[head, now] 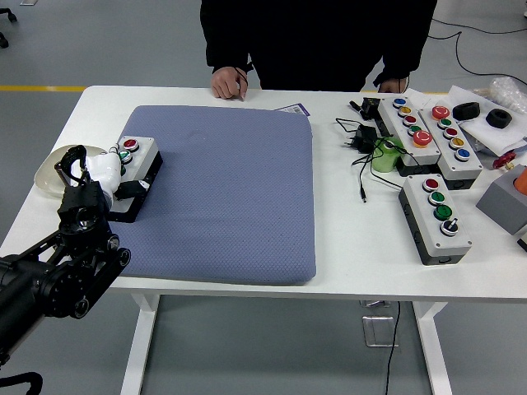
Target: Pick up the button,place it on the desk,press the button,press the button
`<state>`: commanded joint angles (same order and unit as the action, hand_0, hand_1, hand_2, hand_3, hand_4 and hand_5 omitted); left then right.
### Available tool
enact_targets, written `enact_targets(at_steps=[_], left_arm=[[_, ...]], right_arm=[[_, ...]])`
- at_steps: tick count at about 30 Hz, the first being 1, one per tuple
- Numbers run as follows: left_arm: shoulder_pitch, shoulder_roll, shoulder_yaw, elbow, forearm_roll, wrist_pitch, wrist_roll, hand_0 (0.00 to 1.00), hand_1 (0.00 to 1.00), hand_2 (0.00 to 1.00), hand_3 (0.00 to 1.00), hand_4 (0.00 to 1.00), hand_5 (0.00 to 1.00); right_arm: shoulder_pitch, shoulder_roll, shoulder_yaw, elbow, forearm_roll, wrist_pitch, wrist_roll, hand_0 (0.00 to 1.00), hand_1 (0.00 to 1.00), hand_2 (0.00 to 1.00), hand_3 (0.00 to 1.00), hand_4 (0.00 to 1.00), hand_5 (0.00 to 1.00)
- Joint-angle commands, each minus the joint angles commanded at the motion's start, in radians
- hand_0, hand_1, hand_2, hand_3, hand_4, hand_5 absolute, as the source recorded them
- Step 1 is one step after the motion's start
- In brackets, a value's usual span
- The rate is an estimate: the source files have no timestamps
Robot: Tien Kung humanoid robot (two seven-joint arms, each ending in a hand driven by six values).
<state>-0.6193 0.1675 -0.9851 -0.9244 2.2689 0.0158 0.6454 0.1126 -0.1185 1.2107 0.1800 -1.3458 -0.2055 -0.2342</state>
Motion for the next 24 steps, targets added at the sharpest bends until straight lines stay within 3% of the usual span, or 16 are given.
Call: enact_targets(at_steps=[5,6,11,12,14,17,24], left_arm=[[-0.001,0.002,0.002,-0.008,0.0,0.028,0.0,0.464,0.428,0.467,0.653,0.565,0.002],[-0.001,0.002,0.003,-0.009,0.0,0.028,0.0,0.326,0.289,0.321,0.398,0.481,0.002],[0.003,0.006,0.012,-0.009,0.0,0.037,-0.074,0.326,0.289,0.321,0.398,0.481,0.002],[0.003,0.007,0.013,-0.01,0.0,0.041,-0.088,0.235,0.224,0.264,0.349,0.426,0.002],[0.004,0.008,0.016,-0.011,0.0,0.057,-0.117,0.235,0.224,0.264,0.349,0.426,0.002],[0.004,0.014,0.021,-0.011,0.0,0.083,-0.18,0.235,0.224,0.264,0.349,0.426,0.002],[0.003,0.04,0.047,-0.011,0.0,0.107,-0.394,0.212,0.2,0.247,0.337,0.389,0.002]], right_arm=[[0.0,0.0,0.002,0.0,-0.003,0.0,0.0,0.746,0.698,0.711,0.582,0.182,0.132],[0.0,-0.001,0.001,0.0,-0.002,0.0,0.0,0.746,0.698,0.711,0.582,0.182,0.129],[0.0,-0.001,0.002,0.0,-0.002,0.0,0.0,0.746,0.698,0.711,0.582,0.182,0.129],[0.0,-0.001,0.002,0.0,-0.001,0.0,0.0,0.747,0.698,0.71,0.582,0.182,0.13],[0.001,-0.001,0.001,0.0,0.001,0.0,0.0,0.747,0.698,0.71,0.582,0.182,0.13],[0.001,-0.001,0.002,0.0,0.001,-0.001,0.0,0.747,0.698,0.71,0.582,0.182,0.13],[0.0,-0.001,0.007,0.0,-0.004,-0.001,-0.001,0.747,0.697,0.711,0.583,0.182,0.132]])
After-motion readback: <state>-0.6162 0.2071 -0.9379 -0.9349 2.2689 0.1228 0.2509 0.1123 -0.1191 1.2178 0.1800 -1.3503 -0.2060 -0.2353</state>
